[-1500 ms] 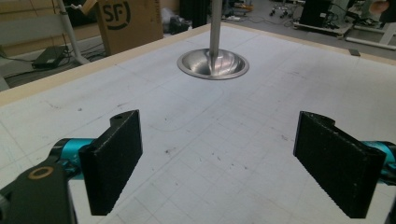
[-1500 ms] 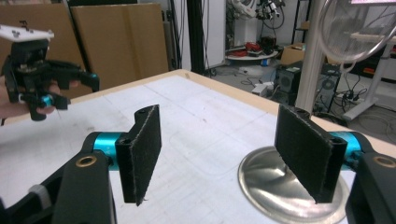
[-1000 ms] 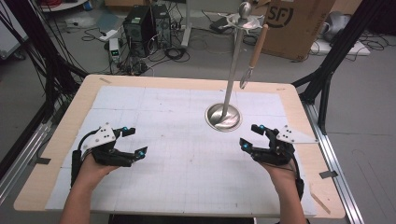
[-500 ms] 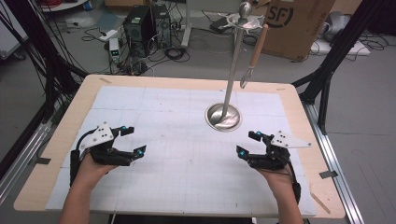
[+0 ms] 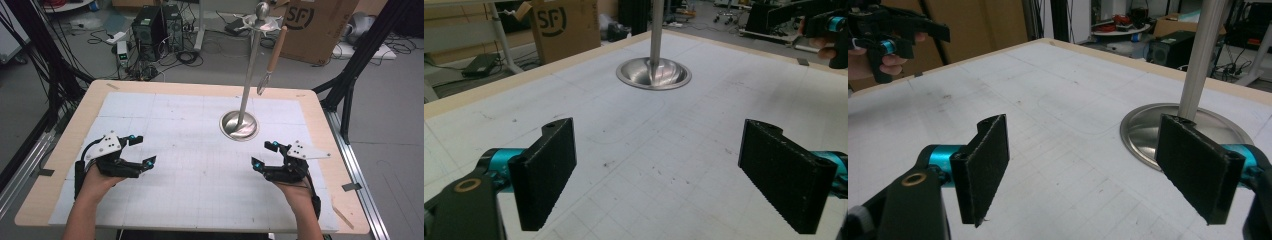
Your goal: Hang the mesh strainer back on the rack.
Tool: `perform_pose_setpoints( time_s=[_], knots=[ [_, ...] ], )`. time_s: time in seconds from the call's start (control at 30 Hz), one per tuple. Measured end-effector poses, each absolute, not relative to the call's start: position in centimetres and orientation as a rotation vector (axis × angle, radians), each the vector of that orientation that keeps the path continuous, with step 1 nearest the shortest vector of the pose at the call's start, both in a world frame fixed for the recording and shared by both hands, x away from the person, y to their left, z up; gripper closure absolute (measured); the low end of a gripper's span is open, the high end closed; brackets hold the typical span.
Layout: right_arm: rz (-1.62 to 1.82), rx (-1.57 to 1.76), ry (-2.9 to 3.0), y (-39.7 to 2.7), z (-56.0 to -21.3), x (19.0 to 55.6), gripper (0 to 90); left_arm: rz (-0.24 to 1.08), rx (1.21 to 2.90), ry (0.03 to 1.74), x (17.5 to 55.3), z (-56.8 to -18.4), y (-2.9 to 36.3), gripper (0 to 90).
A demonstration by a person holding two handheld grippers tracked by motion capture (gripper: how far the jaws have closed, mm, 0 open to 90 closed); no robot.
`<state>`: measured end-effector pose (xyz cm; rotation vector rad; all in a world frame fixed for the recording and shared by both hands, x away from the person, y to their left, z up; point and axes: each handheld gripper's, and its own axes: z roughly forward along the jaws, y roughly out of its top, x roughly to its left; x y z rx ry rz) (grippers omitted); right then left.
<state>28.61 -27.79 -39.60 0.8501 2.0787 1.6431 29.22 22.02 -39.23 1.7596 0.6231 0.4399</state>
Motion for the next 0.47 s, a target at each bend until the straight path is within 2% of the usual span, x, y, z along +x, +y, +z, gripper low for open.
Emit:
perform_pose_setpoints(
  time_s=[0.47],
  knots=[
    [1.639,0.854,2.099,-27.65,-39.80,28.83,20.9,0.438,1.771,0.630,29.32,-39.46,22.02,16.0]
  ],
)
